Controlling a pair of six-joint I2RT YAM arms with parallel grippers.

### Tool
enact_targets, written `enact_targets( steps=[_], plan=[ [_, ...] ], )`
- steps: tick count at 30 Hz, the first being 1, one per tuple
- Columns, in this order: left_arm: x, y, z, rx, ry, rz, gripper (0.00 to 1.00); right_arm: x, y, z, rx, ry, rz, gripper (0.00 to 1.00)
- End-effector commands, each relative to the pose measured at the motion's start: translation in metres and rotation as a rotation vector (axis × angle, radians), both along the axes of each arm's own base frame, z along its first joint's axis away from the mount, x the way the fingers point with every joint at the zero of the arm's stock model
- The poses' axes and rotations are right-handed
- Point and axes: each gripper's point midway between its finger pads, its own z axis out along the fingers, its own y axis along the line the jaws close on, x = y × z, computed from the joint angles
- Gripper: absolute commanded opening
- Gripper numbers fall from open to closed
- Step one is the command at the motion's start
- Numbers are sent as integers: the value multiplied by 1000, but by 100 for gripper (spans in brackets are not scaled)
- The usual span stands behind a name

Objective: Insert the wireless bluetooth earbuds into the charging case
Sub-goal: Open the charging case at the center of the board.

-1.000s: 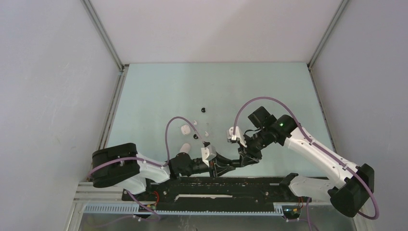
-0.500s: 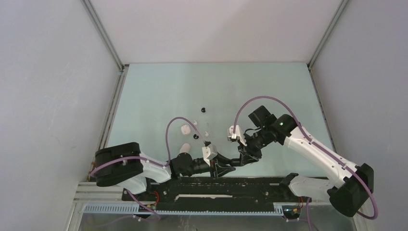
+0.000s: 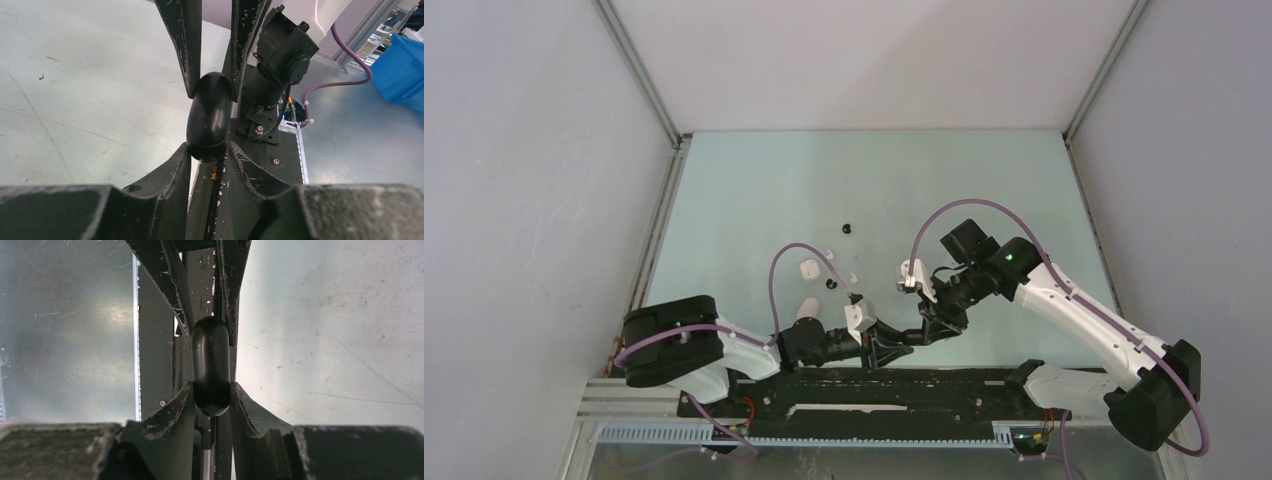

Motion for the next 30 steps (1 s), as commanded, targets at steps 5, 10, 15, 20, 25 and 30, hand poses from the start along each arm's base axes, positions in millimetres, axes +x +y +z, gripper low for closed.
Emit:
enact_targets(
  steps=[5,10,15,20,25,30],
  plan=[
    [-3,-12,25,-77,-9,-35,36,7,6,2,26,-22,-10,14],
    [-3,-13,28,-86,8,-37,39,6,4,-2,21,-30,-13,14],
    [-4,-14,27,-84,8,-45,32,7,4,-1,24,-33,-14,14],
    [-6,-16,26,-81,-2,-64,13,6,5,-1,26,-29,-14,15],
    [-10,-16,23,-72,-34,-88,0,7,6,2,42,-13,-27,21],
    [-12,-16,20,-65,-46,-104,0,16,8,10,98,29,-88,32]
  ],
)
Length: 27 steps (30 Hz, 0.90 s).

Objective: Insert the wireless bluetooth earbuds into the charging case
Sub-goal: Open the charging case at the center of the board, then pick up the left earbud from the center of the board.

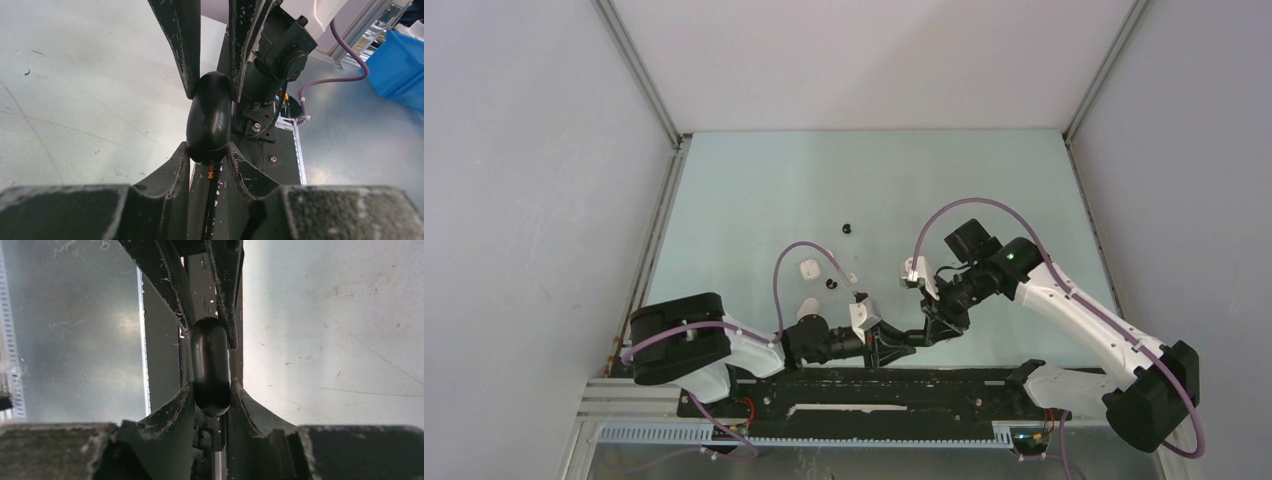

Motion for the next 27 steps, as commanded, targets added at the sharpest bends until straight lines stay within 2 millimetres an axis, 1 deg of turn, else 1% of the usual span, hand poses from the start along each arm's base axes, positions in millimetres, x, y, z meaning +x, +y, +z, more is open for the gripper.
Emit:
enact_targets(
  steps=[1,5,10,14,17,20,23,24,27],
  plan=[
    [-11,-10,26,-82,-67,-74,0,20,12,18,121,-14,-63,34],
    [-11,-10,26,-81,-65,-75,0,30,10,28,171,25,-112,36],
    [-10,-9,25,-82,-62,-67,0,30,10,41,224,66,-118,39],
    [-7,-8,26,-84,-57,-50,0,31,9,57,281,73,-114,40],
    [-1,-3,30,-94,-47,-14,0,41,6,67,304,51,-139,41],
    [11,9,37,-116,-23,41,0,61,1,68,305,10,-190,41],
    [24,25,41,-134,-1,105,0,94,-1,61,258,-61,-286,39],
    [26,32,38,-127,8,123,0,106,0,59,247,-81,-315,38],
    [38,49,42,-122,20,192,0,141,3,55,234,-128,-413,36]
  ],
)
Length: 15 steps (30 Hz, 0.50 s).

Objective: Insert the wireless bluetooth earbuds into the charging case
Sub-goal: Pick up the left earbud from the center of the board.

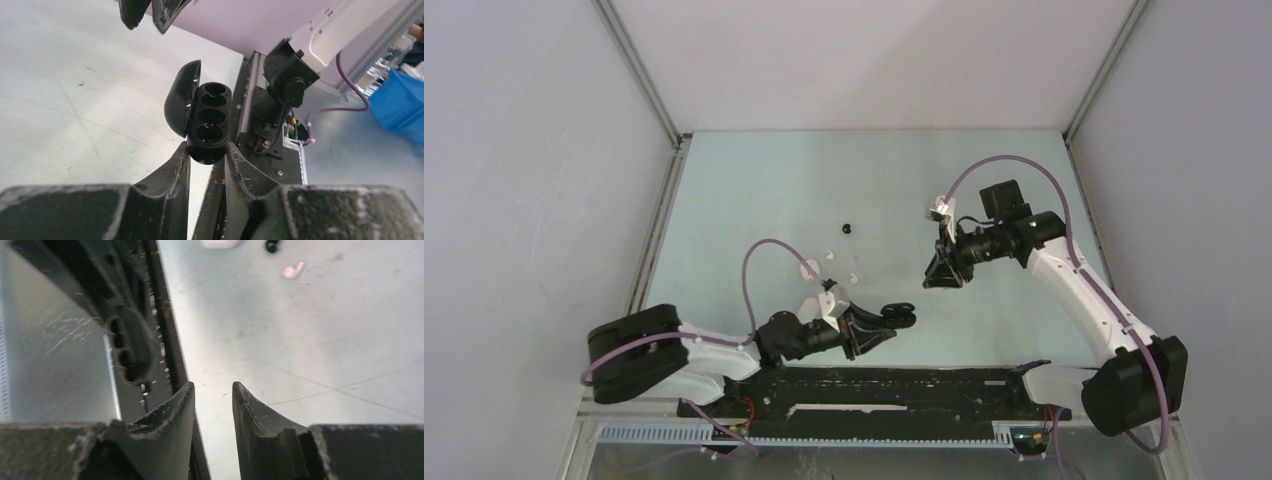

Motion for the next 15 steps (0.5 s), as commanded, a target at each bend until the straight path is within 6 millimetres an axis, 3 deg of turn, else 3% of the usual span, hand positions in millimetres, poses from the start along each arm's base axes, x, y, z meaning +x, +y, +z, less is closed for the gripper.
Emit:
enact_targets(
  steps=[1,8,11,15],
  plan=[
    [21,24,19,-37,10,128,0,65,7,7,-11,-119,-164,35],
    [54,77,30,108,-69,383,0,137,17,-8,-58,-151,-327,29],
    [63,99,28,112,-65,480,0,158,28,-26,-92,-82,-345,25],
    [61,106,18,89,-39,488,0,180,46,-48,-169,-45,-333,22]
  ],
)
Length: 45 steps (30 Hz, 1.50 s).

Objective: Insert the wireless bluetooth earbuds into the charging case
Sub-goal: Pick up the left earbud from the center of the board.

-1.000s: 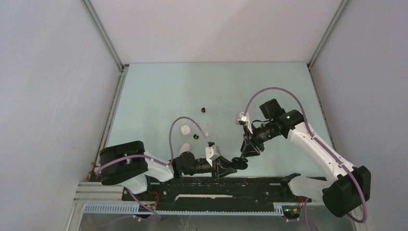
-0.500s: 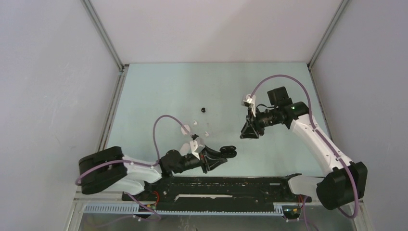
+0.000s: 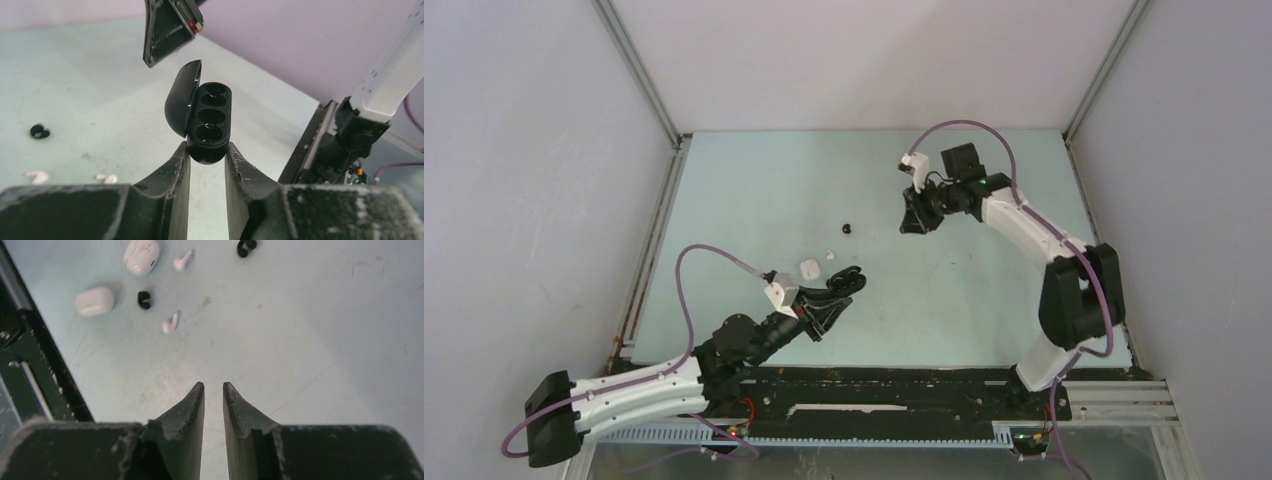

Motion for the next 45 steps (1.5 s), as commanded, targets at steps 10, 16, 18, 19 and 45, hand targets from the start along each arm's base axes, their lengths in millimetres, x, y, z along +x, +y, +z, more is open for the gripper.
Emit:
enact_targets(
  steps=[10,16,18,19,45],
  plan=[
    [11,40,-61,44,52,139,0,58,78,-50,-159,75,15,21],
    [10,47,-60,-2,64,157,0,75,113,-59,-165,97,48,20],
    [10,48,-59,-10,65,157,0,70,124,-63,-152,126,69,19],
    [10,48,-60,-7,68,156,0,64,128,-66,-152,139,85,19],
    [107,148,-87,76,271,769,0,-82,146,-54,-237,-247,455,26]
  ],
)
